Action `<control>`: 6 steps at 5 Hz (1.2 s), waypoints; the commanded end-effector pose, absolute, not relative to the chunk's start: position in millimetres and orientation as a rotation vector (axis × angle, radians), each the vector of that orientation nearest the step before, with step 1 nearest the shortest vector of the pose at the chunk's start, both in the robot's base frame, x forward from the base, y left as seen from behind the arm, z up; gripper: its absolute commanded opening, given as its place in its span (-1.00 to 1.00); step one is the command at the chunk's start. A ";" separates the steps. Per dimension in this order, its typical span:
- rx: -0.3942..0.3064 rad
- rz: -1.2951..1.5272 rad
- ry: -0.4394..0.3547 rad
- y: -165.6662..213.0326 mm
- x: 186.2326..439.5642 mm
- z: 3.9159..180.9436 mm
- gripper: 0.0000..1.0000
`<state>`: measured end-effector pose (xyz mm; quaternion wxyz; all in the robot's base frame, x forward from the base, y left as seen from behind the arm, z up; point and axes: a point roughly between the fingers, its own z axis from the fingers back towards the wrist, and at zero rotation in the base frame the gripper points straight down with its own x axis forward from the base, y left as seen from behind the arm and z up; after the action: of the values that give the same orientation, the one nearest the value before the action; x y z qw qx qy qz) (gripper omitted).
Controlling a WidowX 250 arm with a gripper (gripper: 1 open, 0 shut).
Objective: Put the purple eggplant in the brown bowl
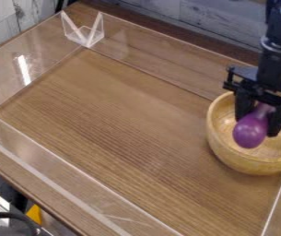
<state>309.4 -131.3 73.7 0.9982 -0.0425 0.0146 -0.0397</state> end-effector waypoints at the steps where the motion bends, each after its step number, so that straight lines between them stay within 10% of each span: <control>1: -0.101 -0.078 -0.019 -137.0 319.0 79.0 -1.00; 2: -0.100 -0.104 -0.011 -135.5 320.5 73.6 -1.00; 3: -0.103 -0.128 -0.010 -133.6 320.6 72.6 1.00; 6: -0.120 -0.033 -0.081 -143.2 302.0 119.4 1.00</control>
<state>300.3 -140.9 100.0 0.9986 -0.0502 -0.0127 -0.0125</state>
